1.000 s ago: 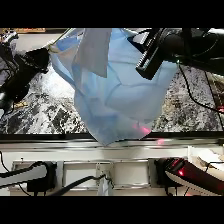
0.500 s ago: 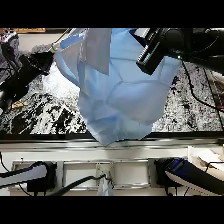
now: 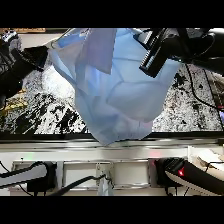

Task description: Fold the clothes and pants, and hang the long-sleeved shirts on hangers.

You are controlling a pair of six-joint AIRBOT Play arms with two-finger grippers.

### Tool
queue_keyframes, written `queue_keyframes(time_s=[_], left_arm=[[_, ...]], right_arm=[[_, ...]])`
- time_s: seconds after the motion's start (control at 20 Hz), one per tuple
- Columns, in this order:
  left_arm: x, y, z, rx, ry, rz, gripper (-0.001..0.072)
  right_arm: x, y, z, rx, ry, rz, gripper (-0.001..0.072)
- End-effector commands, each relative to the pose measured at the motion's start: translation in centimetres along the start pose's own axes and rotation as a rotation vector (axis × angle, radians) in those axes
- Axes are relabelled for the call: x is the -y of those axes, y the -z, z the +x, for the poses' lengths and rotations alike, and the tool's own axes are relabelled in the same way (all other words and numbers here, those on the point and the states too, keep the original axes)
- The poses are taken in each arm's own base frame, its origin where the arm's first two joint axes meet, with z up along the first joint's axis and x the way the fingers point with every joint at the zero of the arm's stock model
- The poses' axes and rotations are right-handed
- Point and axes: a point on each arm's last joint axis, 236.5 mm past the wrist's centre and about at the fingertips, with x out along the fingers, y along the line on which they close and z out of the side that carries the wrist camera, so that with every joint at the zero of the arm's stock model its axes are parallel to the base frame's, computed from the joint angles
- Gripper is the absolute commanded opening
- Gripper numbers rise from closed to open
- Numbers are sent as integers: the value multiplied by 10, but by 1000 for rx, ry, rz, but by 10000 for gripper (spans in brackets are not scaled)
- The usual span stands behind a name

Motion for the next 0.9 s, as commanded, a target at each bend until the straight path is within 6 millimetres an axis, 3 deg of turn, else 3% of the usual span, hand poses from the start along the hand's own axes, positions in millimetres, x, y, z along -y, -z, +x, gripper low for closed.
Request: queue_keyframes(time_s=[0.0,0.2,0.3,0.45,0.55,0.85], left_arm=[[24,4,5,-62,18,77,11],[32,30,10,-220,-89,236,11],[19,38,6,-283,-212,331,11],[-12,30,-14,-315,-481,468,11],[-13,23,-21,-278,-562,460,11],[-10,23,-21,-248,-578,370,11]], right_arm=[[6,12,0,-50,25,-37,18],[16,19,0,-83,64,-29,18],[21,24,-1,-101,85,-32,18],[24,27,-2,-114,100,-32,18],[27,29,-2,-124,112,-38,18],[30,36,-3,-158,118,-101,18]])
